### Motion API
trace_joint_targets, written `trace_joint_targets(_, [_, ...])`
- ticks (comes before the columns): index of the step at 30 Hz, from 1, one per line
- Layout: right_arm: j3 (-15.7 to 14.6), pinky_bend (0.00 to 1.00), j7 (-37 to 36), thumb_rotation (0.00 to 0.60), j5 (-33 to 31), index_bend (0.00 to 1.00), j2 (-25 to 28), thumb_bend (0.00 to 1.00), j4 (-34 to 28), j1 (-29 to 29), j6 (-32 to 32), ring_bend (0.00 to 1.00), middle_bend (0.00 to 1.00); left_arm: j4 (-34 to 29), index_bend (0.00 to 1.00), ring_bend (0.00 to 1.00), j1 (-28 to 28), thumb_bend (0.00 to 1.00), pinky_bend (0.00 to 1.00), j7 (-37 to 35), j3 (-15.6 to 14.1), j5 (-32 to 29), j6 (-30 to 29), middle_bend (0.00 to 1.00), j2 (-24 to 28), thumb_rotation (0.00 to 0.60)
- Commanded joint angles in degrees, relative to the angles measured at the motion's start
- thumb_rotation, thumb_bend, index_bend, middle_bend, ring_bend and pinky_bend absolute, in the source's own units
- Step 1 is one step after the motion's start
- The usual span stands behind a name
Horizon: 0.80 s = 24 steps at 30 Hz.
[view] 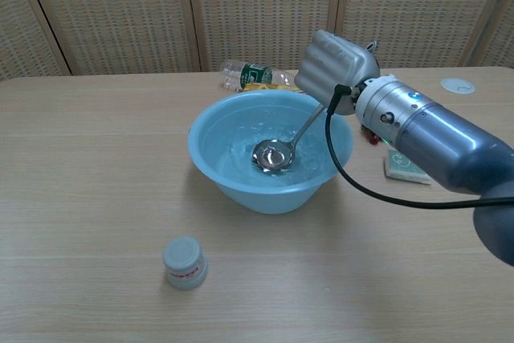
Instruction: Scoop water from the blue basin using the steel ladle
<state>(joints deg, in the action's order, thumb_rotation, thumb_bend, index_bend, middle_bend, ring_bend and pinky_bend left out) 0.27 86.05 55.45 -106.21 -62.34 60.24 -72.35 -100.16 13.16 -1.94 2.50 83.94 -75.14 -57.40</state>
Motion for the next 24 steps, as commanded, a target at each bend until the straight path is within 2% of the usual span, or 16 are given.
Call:
trace_joint_targets(1, [0.53, 1.00, 2.04, 0.600, -0.55, 0.79, 1.44, 0.88, -4.56, -1.76, -0.43, 0.87, 0.92, -0.09, 0.00, 0.00, 0.00, 0.00, 0.00, 0.10, -0.02, -0.01, 0.02, 0.00, 0.01, 0.600])
trace_joint_targets(8, [5.20, 1.00, 2.34, 0.600, -7.48, 0.79, 3.77, 0.88, -14.04, -3.61, 0.45, 0.87, 0.92, -0.14, 0.00, 0.00, -0.02, 0.00, 0.00, 0.26, -0.16, 0.10, 0.01, 0.00, -0.04, 0.600])
trace_joint_targets(13, [10.81, 1.00, 0.55, 0.600, -17.81, 0.79, 6.48, 0.89, -21.98, -4.78, 2.10, 0.87, 0.92, -0.29, 0.00, 0.00, -0.07, 0.00, 0.00, 0.31, -0.13, -0.01, -0.07, 0.00, 0.07, 0.600])
trace_joint_targets(16, [12.98, 1.00, -0.27, 0.600, -20.21, 0.79, 8.19, 0.89, -24.11, -4.32, 1.98, 0.87, 0.92, -0.31, 0.00, 0.00, 0.05, 0.00, 0.00, 0.41, -0.15, -0.10, 0.19, 0.00, 0.07, 0.600])
trace_joint_targets(18, [16.96, 1.00, -2.79, 0.600, -23.96, 0.79, 9.62, 0.89, -25.97, -4.13, 2.00, 0.87, 0.92, -0.27, 0.00, 0.00, 0.16, 0.00, 0.00, 0.48, -0.19, -0.16, 0.45, 0.00, 0.00, 0.600])
trace_joint_targets(24, [21.32, 1.00, -3.29, 0.600, -32.68, 0.79, 12.77, 0.89, -28.31, -1.95, 2.56, 0.87, 0.93, -0.44, 0.00, 0.00, 0.37, 0.00, 0.00, 0.63, -0.06, -0.64, 0.86, 0.00, 0.08, 0.600])
